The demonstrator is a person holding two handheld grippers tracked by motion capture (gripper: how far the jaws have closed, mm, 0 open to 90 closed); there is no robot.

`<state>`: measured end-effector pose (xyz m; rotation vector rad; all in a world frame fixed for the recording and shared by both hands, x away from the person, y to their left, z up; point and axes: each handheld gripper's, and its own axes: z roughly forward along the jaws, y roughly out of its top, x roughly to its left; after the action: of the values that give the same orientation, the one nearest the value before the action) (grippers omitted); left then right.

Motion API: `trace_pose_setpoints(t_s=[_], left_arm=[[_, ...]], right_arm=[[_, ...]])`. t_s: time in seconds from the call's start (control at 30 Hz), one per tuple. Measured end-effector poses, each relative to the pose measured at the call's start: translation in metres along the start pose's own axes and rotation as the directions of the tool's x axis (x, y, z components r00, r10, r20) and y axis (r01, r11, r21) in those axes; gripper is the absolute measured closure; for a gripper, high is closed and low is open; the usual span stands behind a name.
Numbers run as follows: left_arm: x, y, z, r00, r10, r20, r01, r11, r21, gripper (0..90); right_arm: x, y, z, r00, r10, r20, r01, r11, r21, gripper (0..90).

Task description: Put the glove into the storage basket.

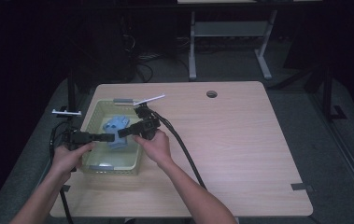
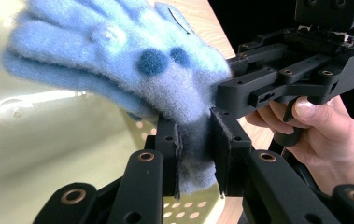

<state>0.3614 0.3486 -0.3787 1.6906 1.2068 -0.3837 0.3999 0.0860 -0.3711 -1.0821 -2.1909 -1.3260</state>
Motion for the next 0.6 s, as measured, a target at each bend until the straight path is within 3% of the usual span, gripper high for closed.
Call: trace_pose_setpoints(t_s=[0.6], left_arm=[[0.007,0.0,0.003,0.9976,-0.015,-0.068,0.018,0.999,0.04,74.0]], right_arm=[[-0.011,-0.003,0.016,0.9994,0.03,0.013,-0.031,0.999,0.037,72.3]])
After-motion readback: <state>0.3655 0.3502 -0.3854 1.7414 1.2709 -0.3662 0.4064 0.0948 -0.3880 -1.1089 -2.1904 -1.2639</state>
